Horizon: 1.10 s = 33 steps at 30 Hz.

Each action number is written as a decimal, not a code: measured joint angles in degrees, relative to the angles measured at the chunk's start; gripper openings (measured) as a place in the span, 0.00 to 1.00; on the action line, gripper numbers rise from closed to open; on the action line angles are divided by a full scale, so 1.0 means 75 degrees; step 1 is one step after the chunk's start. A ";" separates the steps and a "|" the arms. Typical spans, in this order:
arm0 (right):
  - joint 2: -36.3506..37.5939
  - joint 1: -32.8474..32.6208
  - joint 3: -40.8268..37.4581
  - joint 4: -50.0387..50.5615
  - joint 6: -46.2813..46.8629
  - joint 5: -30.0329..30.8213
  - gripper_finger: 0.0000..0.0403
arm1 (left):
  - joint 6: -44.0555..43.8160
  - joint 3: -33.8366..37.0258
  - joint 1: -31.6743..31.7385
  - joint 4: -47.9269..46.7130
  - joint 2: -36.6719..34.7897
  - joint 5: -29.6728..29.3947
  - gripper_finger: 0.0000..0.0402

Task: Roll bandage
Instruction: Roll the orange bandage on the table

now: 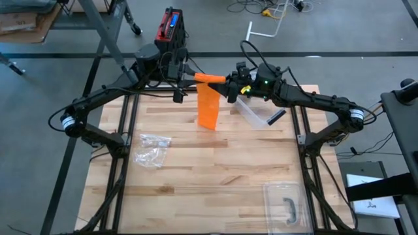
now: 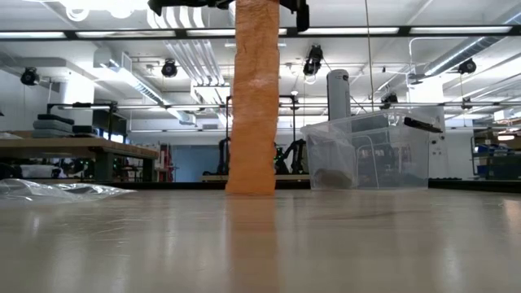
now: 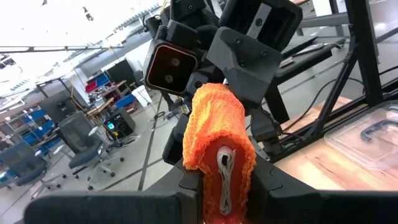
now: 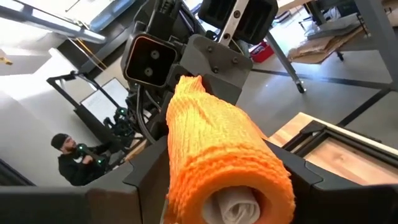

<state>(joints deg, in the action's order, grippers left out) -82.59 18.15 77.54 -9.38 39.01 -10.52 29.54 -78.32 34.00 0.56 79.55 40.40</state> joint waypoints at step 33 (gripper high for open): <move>-0.0017 -0.0003 0.0009 0.0080 -0.6156 0.1408 0.20 | -0.3526 -0.0256 0.0548 -0.0476 0.0046 0.0867 0.80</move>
<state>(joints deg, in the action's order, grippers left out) -82.72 18.13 77.60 -8.78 -7.15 0.04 3.09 -80.24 38.11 -3.01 79.90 46.91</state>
